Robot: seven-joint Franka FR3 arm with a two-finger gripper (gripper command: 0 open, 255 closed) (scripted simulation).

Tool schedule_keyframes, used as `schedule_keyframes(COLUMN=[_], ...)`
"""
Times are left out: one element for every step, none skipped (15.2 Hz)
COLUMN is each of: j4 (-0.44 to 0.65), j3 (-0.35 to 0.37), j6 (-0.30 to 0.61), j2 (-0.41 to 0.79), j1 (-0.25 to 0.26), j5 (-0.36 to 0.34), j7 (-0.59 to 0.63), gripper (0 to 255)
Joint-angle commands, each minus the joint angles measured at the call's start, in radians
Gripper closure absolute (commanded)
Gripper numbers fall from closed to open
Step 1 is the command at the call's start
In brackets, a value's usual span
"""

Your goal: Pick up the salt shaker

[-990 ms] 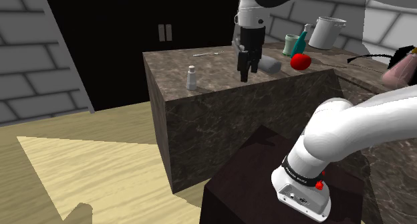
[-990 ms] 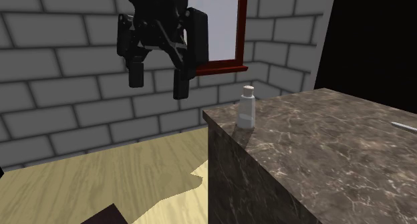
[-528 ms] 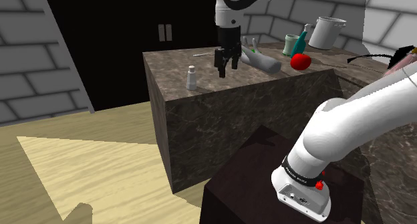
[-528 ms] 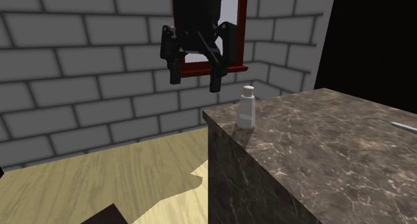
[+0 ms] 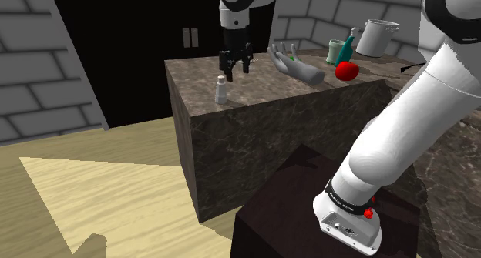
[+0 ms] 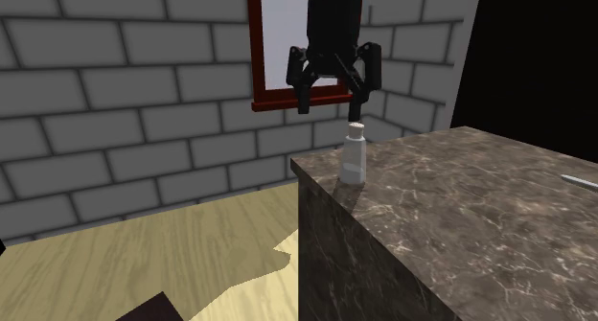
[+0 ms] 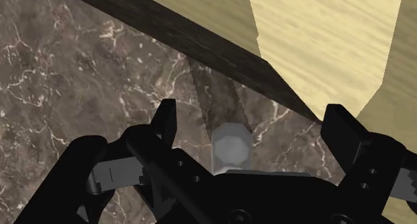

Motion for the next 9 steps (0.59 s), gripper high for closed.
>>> schedule_keyframes(j4=[0.073, 0.114, 0.156, 0.2, 0.245, 0.233, 0.221, 0.209, 0.197], j3=[0.002, 0.004, 0.005, 0.005, 0.006, 0.005, 0.005, 0.005, 0.005], j6=[0.007, 0.007, 0.006, 0.004, 0.0, 0.013, 0.026, 0.039, 0.052], j2=[0.075, 0.114, 0.153, 0.192, 0.231, 0.232, 0.233, 0.234, 0.236], j1=[-0.003, -0.003, -0.003, -0.002, -0.001, -0.001, -0.001, -0.001, -0.001], j5=[-0.011, -0.017, -0.023, -0.029, -0.036, -0.036, -0.036, -0.036, -0.037], j7=[0.017, 0.026, 0.035, 0.043, 0.051, 0.052, 0.053, 0.054, 0.055], gripper=[0, 0, 0, 0, 0, 0, 0, 0, 0])
